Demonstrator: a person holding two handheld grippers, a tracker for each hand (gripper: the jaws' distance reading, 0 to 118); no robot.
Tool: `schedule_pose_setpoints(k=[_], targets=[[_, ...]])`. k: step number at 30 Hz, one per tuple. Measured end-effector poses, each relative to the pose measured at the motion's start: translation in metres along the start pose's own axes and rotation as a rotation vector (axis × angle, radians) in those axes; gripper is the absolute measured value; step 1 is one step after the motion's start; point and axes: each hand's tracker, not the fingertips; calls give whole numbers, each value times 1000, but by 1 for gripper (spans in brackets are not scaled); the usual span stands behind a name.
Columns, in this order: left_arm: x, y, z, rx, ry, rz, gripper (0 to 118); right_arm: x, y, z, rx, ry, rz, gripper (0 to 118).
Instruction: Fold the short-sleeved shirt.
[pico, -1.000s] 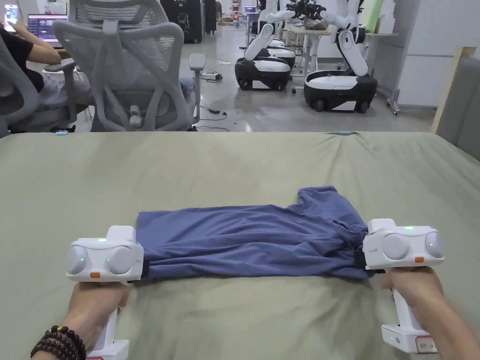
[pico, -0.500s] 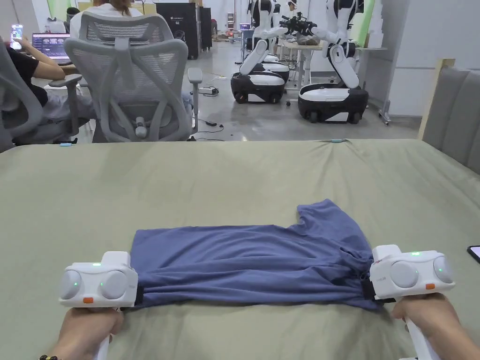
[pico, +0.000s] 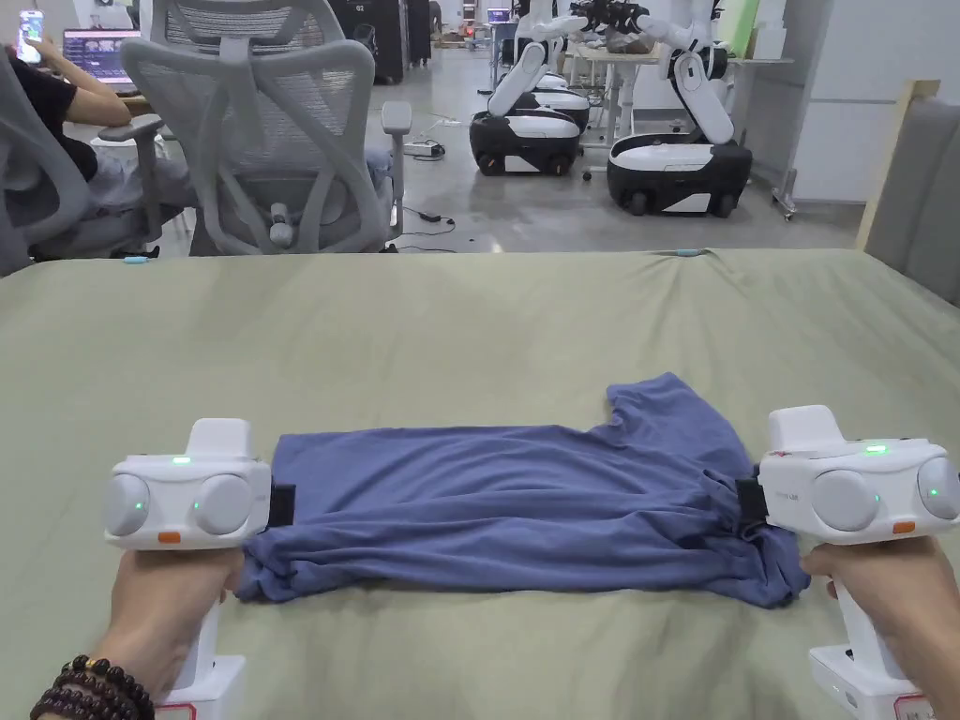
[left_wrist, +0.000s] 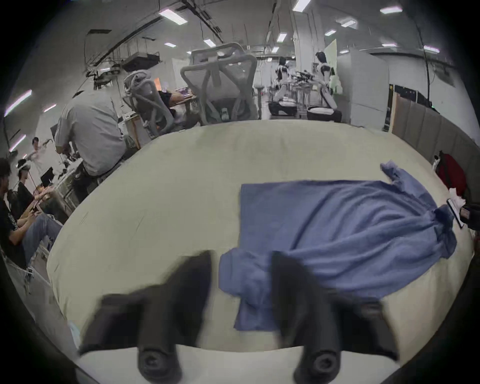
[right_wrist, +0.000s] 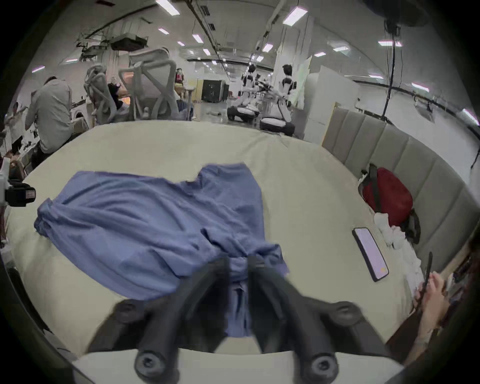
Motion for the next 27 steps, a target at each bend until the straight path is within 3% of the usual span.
schedule_pose_setpoints(k=[2,7,13,14,15,16,17,18,20,24,27], targets=[[3,7,-3,5,-7,6,1,-4,4,-3,18,28,1,5],[12,31,-17,17,-33,12,0,-14,8,-6,39,50,35,0],[14,74,-87,-17,-31,20,1,-16,15,-25,64,78,36,0],[13,80,-102,-24,-33,20,16,-15,16,-28,66,90,32,0],[11,84,-114,-31,-41,25,45,-15,16,-31,66,103,28,0],[10,88,-128,-50,-55,39,90,-16,16,-32,68,123,18,0],[10,91,-141,-81,-61,47,114,-17,16,-31,70,138,11,0],[8,92,-151,-101,-78,64,118,-16,16,-33,70,151,8,0],[8,95,-168,-107,-69,71,107,-11,14,-39,62,158,-7,0],[11,85,-193,-173,-27,39,106,-3,10,-45,51,126,6,0],[13,75,-205,-211,-11,43,64,0,10,-44,50,115,-4,0]])
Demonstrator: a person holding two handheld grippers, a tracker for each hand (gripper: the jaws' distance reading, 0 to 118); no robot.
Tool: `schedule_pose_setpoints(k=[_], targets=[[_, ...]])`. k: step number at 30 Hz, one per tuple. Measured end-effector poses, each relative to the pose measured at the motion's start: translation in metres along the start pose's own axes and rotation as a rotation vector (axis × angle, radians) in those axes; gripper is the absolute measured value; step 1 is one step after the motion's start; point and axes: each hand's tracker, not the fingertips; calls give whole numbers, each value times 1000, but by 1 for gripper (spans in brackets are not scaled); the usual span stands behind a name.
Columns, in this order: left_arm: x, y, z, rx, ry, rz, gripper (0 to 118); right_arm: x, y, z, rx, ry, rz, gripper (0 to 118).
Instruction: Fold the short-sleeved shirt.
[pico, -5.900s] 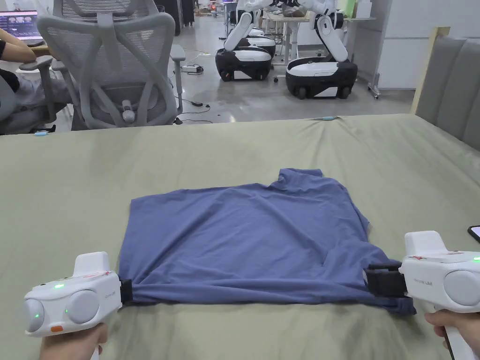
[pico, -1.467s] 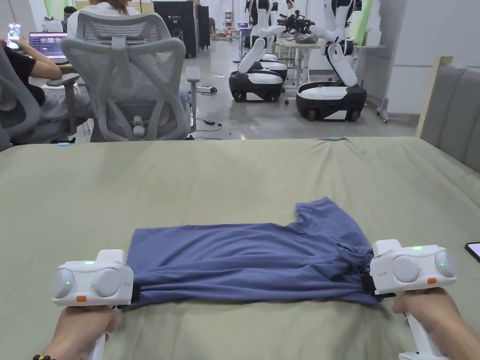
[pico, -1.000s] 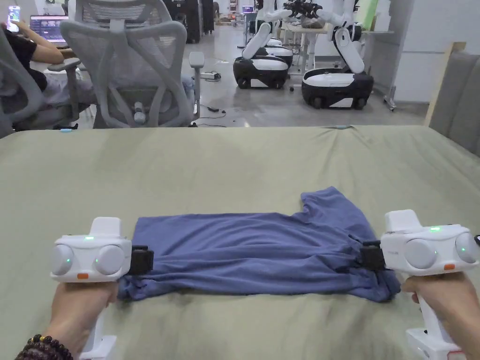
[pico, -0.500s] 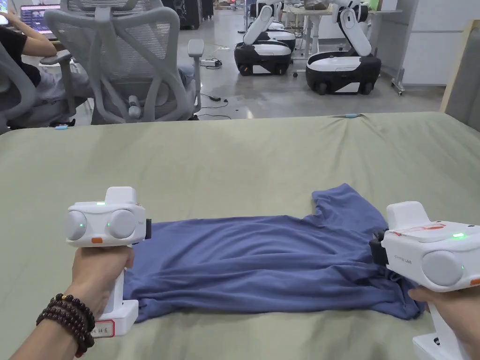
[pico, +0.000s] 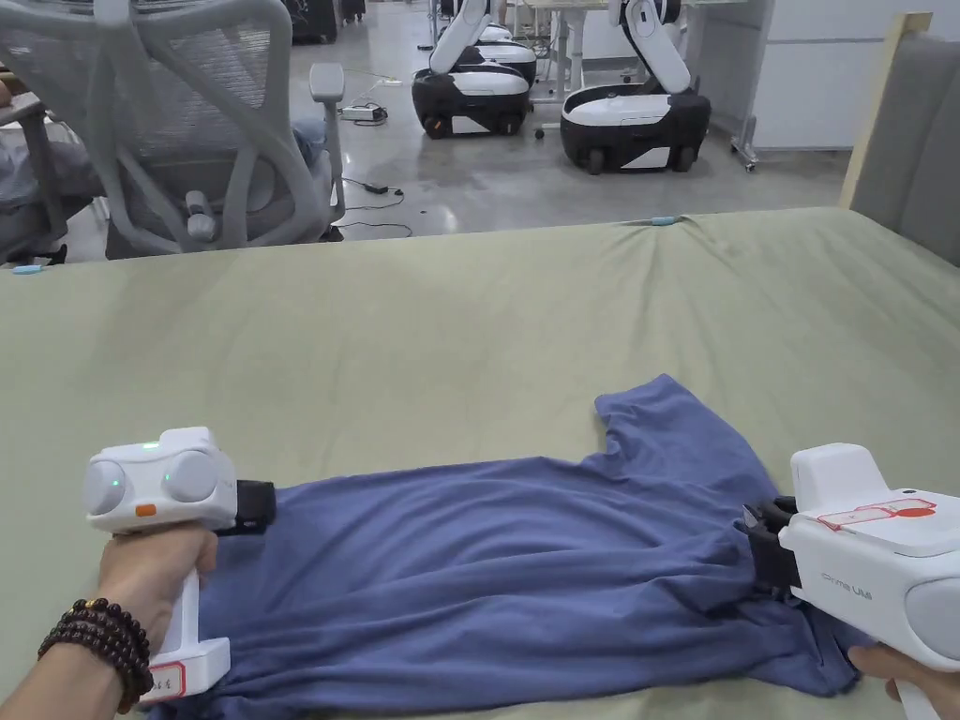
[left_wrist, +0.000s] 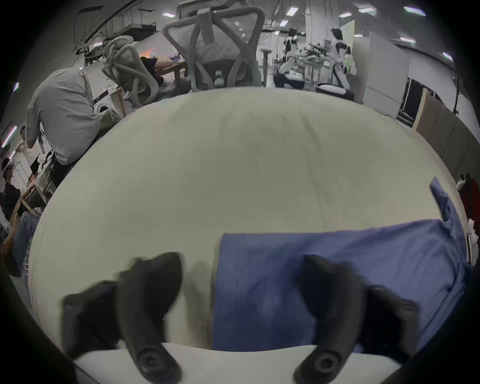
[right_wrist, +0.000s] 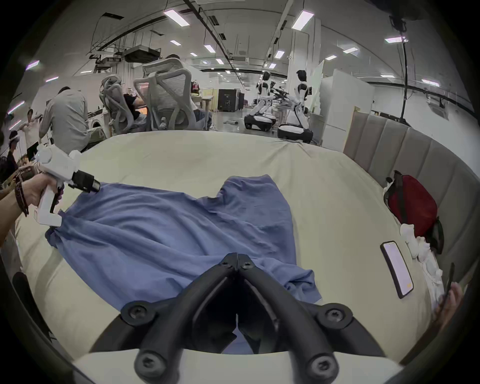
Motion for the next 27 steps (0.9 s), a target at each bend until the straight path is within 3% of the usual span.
schedule_pose_setpoints(k=[3,4,5,6,9,12,13,17,19,21,23,24,25,27], targets=[[5,-4,9,28,-20,10,52,4,6,1,6,-7,-1,0],[7,-2,12,42,-41,-17,37,6,10,-1,10,-5,-5,0],[10,-2,17,59,-69,-17,7,9,16,-4,17,-4,-12,0],[14,-2,22,65,-31,-10,1,12,23,-7,23,-5,-15,0],[19,0,29,82,-35,-42,1,22,54,-32,39,-12,-4,4],[19,0,29,82,-38,-41,1,38,85,-82,-46,-9,-10,92],[19,0,29,83,-35,-38,1,43,91,-102,-75,-15,-25,101],[17,2,26,78,-41,-28,1,66,96,-182,-267,-33,-93,96],[15,2,25,76,-48,-26,1,76,88,-210,-355,-50,-180,92],[14,1,23,77,-52,-21,1,78,80,-225,-413,-45,-148,71],[14,0,22,74,-53,-24,1,67,78,-215,-399,-56,-123,64],[14,0,20,72,-52,-26,1,65,82,-211,-403,-66,-111,48],[14,0,20,73,-50,-27,1,60,88,-202,-377,-68,-59,1],[15,0,26,81,-50,-33,1,56,96,-195,-348,-94,-31,0]])
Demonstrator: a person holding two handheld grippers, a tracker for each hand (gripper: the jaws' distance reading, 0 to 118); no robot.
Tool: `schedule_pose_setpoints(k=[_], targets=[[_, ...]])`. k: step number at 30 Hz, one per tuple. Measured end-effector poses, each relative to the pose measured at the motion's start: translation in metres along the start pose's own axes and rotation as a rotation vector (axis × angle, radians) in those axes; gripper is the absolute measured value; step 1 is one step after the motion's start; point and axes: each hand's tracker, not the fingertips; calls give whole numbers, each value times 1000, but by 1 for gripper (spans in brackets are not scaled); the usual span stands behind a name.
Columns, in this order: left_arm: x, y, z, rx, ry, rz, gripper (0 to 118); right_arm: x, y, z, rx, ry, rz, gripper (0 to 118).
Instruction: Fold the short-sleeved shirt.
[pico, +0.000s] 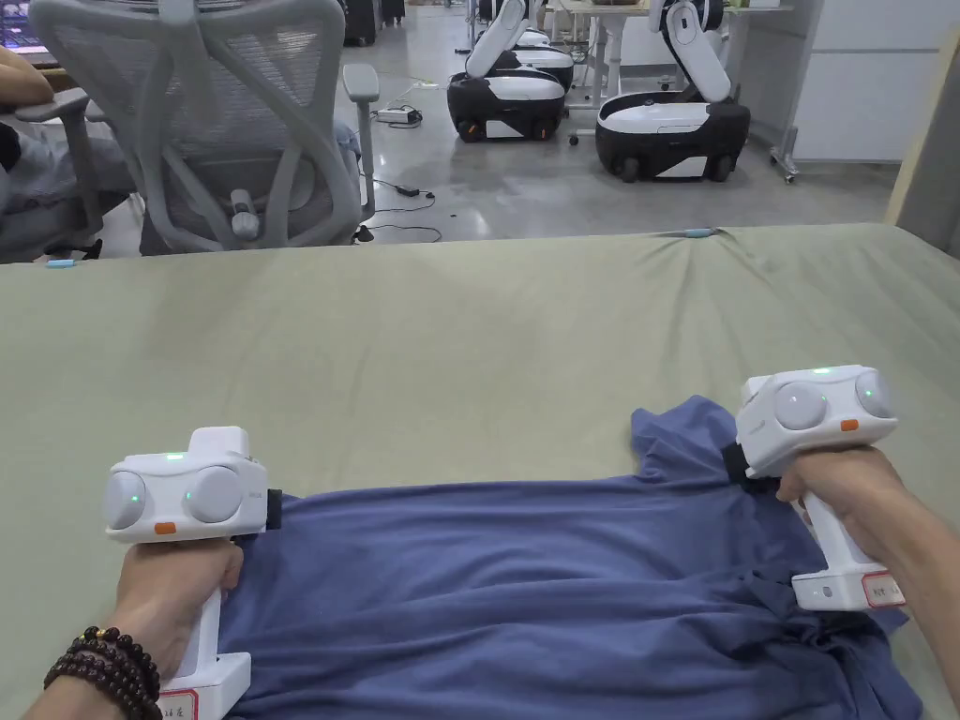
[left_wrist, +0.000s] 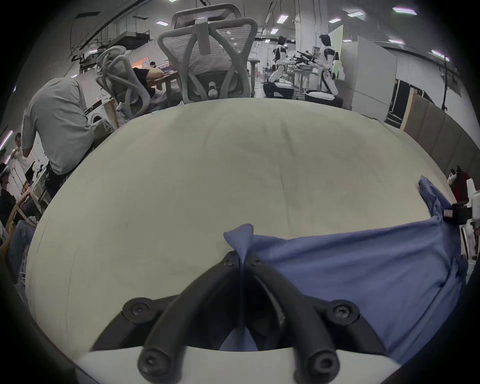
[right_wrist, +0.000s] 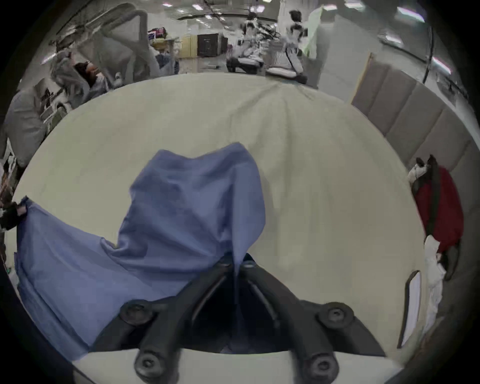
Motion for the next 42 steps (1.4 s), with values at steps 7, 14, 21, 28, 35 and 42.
schedule_pose_setpoints(k=[7,14,21,28,35,42], targets=[[-18,-13,79,99,-50,15,1,-2,-32,86,180,40,3,0],[-42,-78,165,154,-56,9,1,11,-130,193,286,75,-19,0],[-35,-148,174,46,-42,9,1,8,-210,167,160,54,43,1],[-18,-161,141,-27,-2,24,1,-12,-218,138,11,3,93,1],[-30,-157,174,42,-1,45,118,-8,-232,187,182,30,20,111],[-27,-137,220,186,-51,66,93,-57,-233,245,477,48,54,92]])
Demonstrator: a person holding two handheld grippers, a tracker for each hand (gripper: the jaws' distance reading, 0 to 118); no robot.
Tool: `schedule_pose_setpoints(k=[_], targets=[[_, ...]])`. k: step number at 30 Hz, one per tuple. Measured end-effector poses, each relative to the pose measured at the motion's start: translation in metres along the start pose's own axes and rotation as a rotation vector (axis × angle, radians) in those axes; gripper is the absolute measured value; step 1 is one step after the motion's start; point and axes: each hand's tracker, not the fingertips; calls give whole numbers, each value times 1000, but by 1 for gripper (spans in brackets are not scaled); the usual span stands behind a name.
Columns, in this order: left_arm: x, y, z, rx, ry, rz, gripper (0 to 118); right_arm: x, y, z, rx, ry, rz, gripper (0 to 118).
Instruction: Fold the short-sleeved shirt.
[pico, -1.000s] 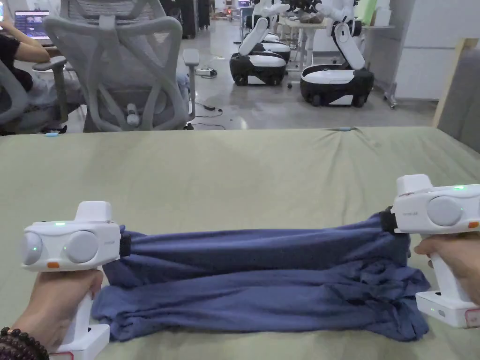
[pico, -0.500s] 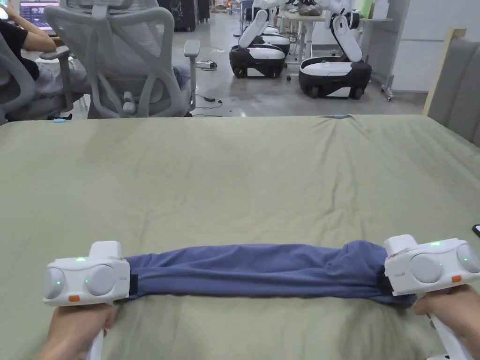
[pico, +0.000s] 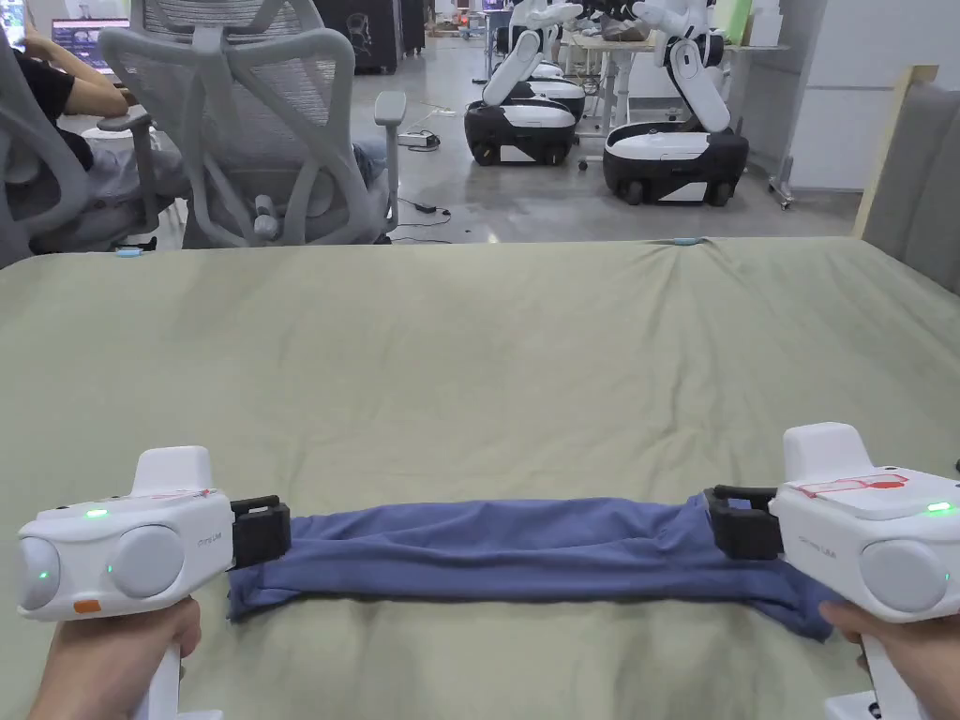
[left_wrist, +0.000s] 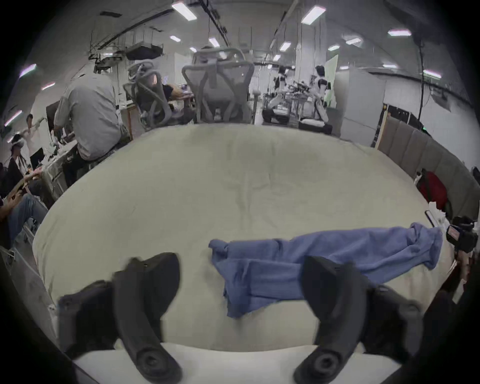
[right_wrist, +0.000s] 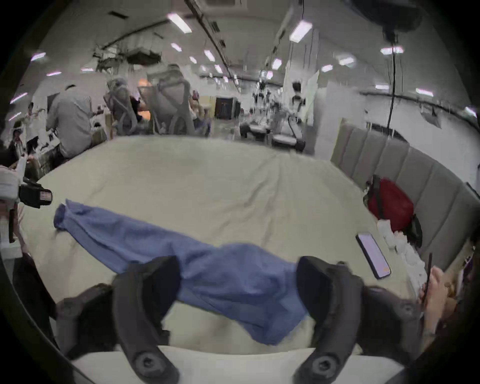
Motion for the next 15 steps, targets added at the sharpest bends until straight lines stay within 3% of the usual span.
schedule_pose_setpoints(k=[3,4,5,7,11,12,15], targets=[[7,-4,9,53,7,-36,17,-21,-4,-6,33,12,27,32],[9,-6,9,59,2,-31,0,-28,-5,-6,39,17,30,7],[9,-8,9,66,-17,-16,0,-33,-7,-7,47,25,27,0],[5,-13,5,25,-95,23,0,-41,-8,-5,54,55,14,0],[-8,-16,-14,9,-83,22,0,-50,-12,-4,48,95,16,0],[-14,-16,-18,8,-100,38,4,-51,-12,-4,41,103,22,0],[-38,-16,-32,7,-248,152,115,-53,-13,-2,39,130,23,0]])
